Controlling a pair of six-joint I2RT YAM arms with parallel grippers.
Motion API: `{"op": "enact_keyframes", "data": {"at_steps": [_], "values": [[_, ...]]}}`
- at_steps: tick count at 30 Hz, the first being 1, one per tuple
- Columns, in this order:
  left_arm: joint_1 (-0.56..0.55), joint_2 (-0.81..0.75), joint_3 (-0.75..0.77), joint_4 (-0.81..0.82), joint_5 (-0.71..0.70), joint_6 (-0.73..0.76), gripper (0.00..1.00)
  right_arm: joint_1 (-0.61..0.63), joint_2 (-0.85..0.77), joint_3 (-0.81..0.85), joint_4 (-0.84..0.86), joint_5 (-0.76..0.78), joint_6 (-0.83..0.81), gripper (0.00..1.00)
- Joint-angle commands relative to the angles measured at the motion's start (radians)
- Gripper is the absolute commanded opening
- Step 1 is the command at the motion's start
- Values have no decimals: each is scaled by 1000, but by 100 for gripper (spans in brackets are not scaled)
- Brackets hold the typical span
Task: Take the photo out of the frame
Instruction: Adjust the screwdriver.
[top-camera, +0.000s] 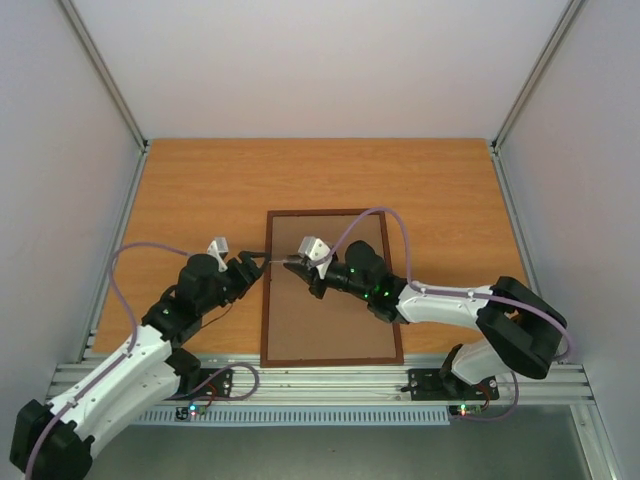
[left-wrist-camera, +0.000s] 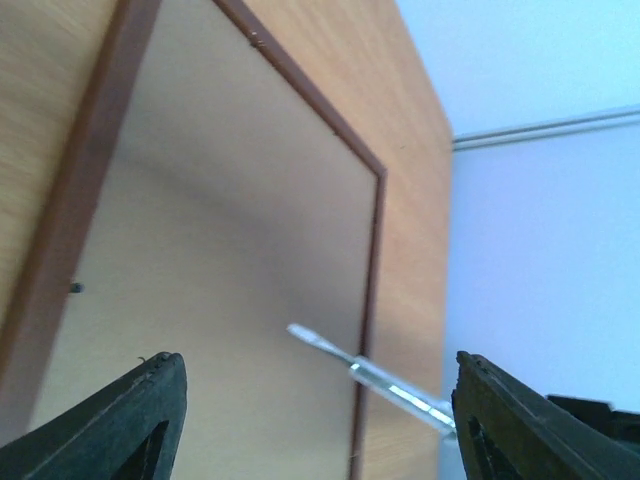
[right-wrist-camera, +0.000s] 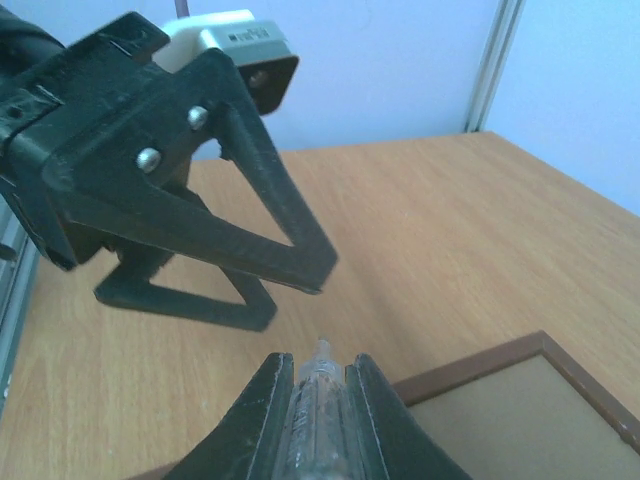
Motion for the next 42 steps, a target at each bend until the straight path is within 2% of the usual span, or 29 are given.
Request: {"op": "enact_keyframes", "data": {"at_steps": [1, 7, 12, 20, 23, 26, 30, 35, 42], "values": [[3, 11, -37, 273, 20, -163, 73, 29, 30, -15, 176, 65, 40, 1], [3, 75, -102, 501, 52, -290, 71, 52, 61, -22, 279, 85, 64, 1], [1, 117, -133, 609, 51, -361, 58, 66, 84, -23, 327, 91, 71, 1], [1, 107, -141, 651, 23, -381, 14, 73, 89, -46, 338, 80, 72, 2], [1, 97, -143, 639, 12, -373, 1, 73, 62, -49, 275, 72, 73, 7], [1, 87, -144, 616, 5, -357, 0, 73, 24, -43, 169, 73, 70, 19], [1, 77, -146, 606, -1, -322, 0, 72, -32, -9, 2, 78, 61, 27], [1, 61, -146, 593, 1, -280, 0, 72, -61, 79, -221, 72, 54, 28], [1, 46, -146, 585, 10, -255, 0, 72, -35, 142, -314, 56, 48, 27]]}}
